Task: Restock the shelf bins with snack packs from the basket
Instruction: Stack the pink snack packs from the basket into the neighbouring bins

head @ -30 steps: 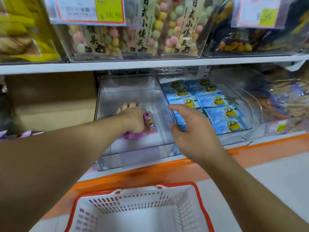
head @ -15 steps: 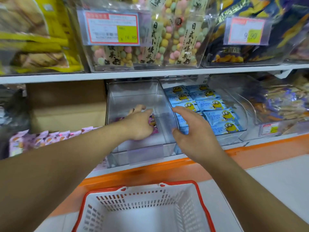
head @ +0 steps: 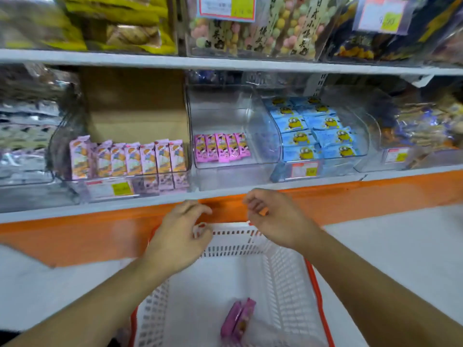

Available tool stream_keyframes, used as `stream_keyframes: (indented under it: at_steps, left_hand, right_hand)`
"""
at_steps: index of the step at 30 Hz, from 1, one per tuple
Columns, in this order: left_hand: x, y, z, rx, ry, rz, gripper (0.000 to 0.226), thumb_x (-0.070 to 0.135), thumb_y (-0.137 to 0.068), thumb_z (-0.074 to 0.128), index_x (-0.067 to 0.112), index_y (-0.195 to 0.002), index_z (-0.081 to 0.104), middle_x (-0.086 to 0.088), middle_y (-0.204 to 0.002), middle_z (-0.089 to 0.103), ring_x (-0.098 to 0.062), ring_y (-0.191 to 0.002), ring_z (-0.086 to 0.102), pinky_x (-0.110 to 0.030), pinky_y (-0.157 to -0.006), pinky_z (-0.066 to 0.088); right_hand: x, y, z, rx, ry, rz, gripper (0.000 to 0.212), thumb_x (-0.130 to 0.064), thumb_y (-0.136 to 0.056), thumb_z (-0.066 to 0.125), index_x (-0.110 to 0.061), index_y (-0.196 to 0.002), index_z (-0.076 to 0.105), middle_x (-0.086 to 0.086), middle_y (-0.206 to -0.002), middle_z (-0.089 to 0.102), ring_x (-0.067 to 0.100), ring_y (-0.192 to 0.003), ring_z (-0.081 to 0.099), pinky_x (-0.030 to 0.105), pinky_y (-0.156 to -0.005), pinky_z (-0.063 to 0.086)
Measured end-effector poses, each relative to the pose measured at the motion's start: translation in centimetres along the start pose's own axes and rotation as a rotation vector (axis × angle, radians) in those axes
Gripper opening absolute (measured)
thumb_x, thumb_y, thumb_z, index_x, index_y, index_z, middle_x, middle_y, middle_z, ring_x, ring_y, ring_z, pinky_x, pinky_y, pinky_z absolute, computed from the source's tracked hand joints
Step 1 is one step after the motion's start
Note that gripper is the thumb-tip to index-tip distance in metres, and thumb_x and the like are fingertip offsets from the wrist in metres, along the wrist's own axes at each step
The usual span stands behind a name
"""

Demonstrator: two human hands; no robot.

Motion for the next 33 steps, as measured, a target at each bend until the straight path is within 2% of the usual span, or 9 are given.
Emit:
stream_keyframes:
  at_steps: [4, 9, 11, 14, 19, 22, 26, 29, 33]
  left_hand:
    - [-7.8, 4.7, 3.8, -0.161, -0.245, -0.292, 0.075, 0.057, -0.082, 0.05, 0.026, -0.151, 0.047, -0.004, -0.157, 0.036, -0.029, -0.145, 0.032, -0.05, -0.114, 0.032]
    - [-13.8, 8.4, 7.3, -0.304, -0.311, -0.437, 0.092, 0.053, -0.098, 0.05, 0.023, -0.164, -0.006, 0.0, -0.17, -0.017, -0.03, -0.156, 0.002, -0.049, -0.126, 0.012]
    - [-14.3, 8.7, 8.3, -0.321, -0.329, -0.422, 0.092, 0.056, -0.098, 0.048, 0.024, -0.164, -0.009, 0.002, -0.167, -0.03, -0.032, -0.157, -0.006, -0.049, -0.127, 0.011]
    - [-14.8, 8.6, 9.0, -0.318, -0.349, -0.416, 0.093, 0.06, -0.097, 0.046, 0.022, -0.164, -0.007, 0.004, -0.163, -0.04, -0.03, -0.157, -0.014, -0.049, -0.128, 0.008]
    - [-14.8, 8.6, 9.1, -0.319, -0.428, -0.405, 0.095, 0.066, -0.094, 0.043, 0.02, -0.165, 0.0, 0.0, -0.164, -0.037, -0.032, -0.157, -0.008, -0.054, -0.127, 0.01]
    - [-14.7, 8.7, 9.1, -0.344, -0.465, -0.418, 0.095, 0.068, -0.094, 0.04, 0.02, -0.165, 0.0, -0.002, -0.165, -0.034, -0.034, -0.156, -0.003, -0.056, -0.127, 0.011]
    - [-14.7, 8.7, 9.2, -0.372, -0.488, -0.425, 0.093, 0.068, -0.094, 0.038, 0.02, -0.164, -0.001, -0.003, -0.165, -0.033, -0.036, -0.155, -0.001, -0.057, -0.126, 0.011]
    - [-14.7, 8.7, 9.3, -0.401, -0.488, -0.431, 0.092, 0.068, -0.095, 0.037, 0.02, -0.164, -0.002, -0.003, -0.164, -0.034, -0.036, -0.155, -0.002, -0.058, -0.126, 0.01]
    - [-14.8, 8.7, 9.3, -0.408, -0.458, -0.439, 0.09, 0.067, -0.096, 0.037, 0.021, -0.165, 0.0, 0.0, -0.161, -0.04, -0.035, -0.155, -0.005, -0.057, -0.127, 0.007]
  right_hand:
    - [6.0, 2.3, 7.3, -0.236, 0.121, 0.242, 0.024, -0.017, -0.096, 0.066, -0.024, -0.119, 0.069, -0.005, -0.107, 0.069, 0.017, -0.096, 0.068, 0.031, -0.086, 0.058]
    - [14.1, 6.0, 15.9, -0.452, 0.204, 0.515, 0.034, -0.02, -0.094, 0.066, -0.023, -0.128, 0.066, -0.002, -0.119, 0.066, 0.018, -0.101, 0.067, 0.031, -0.087, 0.06]
    - [16.7, 7.4, 19.1, -0.55, 0.216, 0.606, 0.043, -0.025, -0.095, 0.067, -0.025, -0.137, 0.063, 0.0, -0.132, 0.064, 0.019, -0.108, 0.068, 0.028, -0.086, 0.059]
    - [18.9, 8.5, 23.0, -0.649, 0.263, 0.663, 0.054, -0.032, -0.096, 0.062, -0.031, -0.149, 0.053, 0.003, -0.147, 0.057, 0.022, -0.127, 0.059, 0.03, -0.102, 0.053]
    - [19.4, 9.1, 27.1, -0.825, 0.526, 0.547, 0.057, -0.032, -0.091, 0.06, -0.034, -0.147, 0.053, 0.006, -0.141, 0.062, 0.033, -0.131, 0.053, 0.036, -0.112, 0.042]
    - [19.1, 9.1, 27.7, -0.783, 0.544, 0.496, 0.044, -0.028, -0.09, 0.057, -0.032, -0.133, 0.065, -0.004, -0.133, 0.068, 0.025, -0.125, 0.059, 0.036, -0.112, 0.036]
    - [18.6, 9.1, 27.8, -0.637, 0.334, 0.568, 0.021, -0.028, -0.088, 0.064, -0.032, -0.104, 0.076, -0.004, -0.116, 0.072, 0.019, -0.102, 0.069, 0.034, -0.095, 0.056]
    - [18.2, 8.8, 27.1, -0.526, 0.25, 0.565, 0.001, -0.028, -0.085, 0.073, -0.028, -0.085, 0.073, -0.006, -0.096, 0.069, 0.012, -0.085, 0.067, 0.033, -0.08, 0.061]
    - [17.4, 8.6, 25.9, -0.433, 0.235, 0.555, 0.011, -0.01, -0.086, 0.071, -0.014, -0.076, 0.07, 0.0, -0.09, 0.068, 0.016, -0.08, 0.066, 0.032, -0.073, 0.061]
Point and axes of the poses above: each hand's wrist, its own y-axis away from the middle knuckle, its own z-axis out of the palm, x = y × z, the point moved 7 cm from there along -y, towards the middle knuckle
